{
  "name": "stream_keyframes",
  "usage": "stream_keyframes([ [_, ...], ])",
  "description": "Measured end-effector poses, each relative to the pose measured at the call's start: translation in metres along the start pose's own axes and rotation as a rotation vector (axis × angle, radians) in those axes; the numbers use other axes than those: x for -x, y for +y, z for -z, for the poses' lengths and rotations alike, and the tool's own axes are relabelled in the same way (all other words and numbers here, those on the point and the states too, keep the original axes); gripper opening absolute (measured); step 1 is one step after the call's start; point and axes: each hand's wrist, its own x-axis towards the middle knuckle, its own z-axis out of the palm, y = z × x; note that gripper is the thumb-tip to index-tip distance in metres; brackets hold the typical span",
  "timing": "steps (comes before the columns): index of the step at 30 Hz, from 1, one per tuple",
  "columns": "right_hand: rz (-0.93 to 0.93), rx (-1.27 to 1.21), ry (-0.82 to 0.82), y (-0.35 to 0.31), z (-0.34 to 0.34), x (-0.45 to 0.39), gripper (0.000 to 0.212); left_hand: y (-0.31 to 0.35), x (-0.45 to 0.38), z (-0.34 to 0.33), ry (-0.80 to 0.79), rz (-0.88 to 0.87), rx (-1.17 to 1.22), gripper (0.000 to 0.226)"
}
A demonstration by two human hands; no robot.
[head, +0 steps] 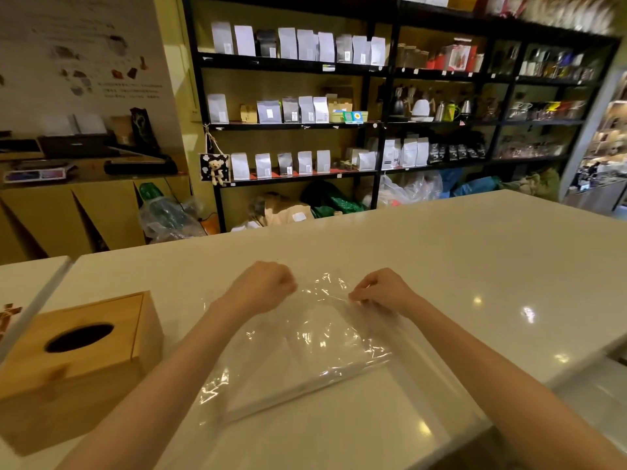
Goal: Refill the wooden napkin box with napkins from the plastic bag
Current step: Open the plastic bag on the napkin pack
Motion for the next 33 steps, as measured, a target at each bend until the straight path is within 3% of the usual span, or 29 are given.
stream_keyframes([
  [2, -0.009, -0.036, 0.001, 0.002, 0.0, -0.003, 0.016, 0.01, -0.009, -0.016, -0.147, -0.086, 0.317, 0.035],
  [6, -0.019, -0.106, 0.005, 0.006, -0.001, -0.006, 0.014, 0.011, -0.025, -0.051, -0.308, 0.051, 0.73, 0.027],
  [11, 0.004, -0.066, 0.022, 0.009, -0.002, -0.007, 0.012, 0.008, -0.037, -0.062, -0.367, 0.083, 0.652, 0.057],
  [20, 0.169, 0.22, 0.076, 0.004, -0.008, -0.003, 0.026, 0.006, -0.044, -0.072, -0.363, 0.087, 0.713, 0.065],
  [25, 0.226, 0.318, 0.062, -0.001, -0.007, 0.001, 0.023, 0.005, -0.042, -0.073, -0.344, 0.075, 0.705, 0.063],
  [33, 0.264, 0.468, -0.144, -0.007, -0.008, -0.006, 0.03, 0.004, -0.04, -0.071, -0.361, 0.053, 0.742, 0.067],
])
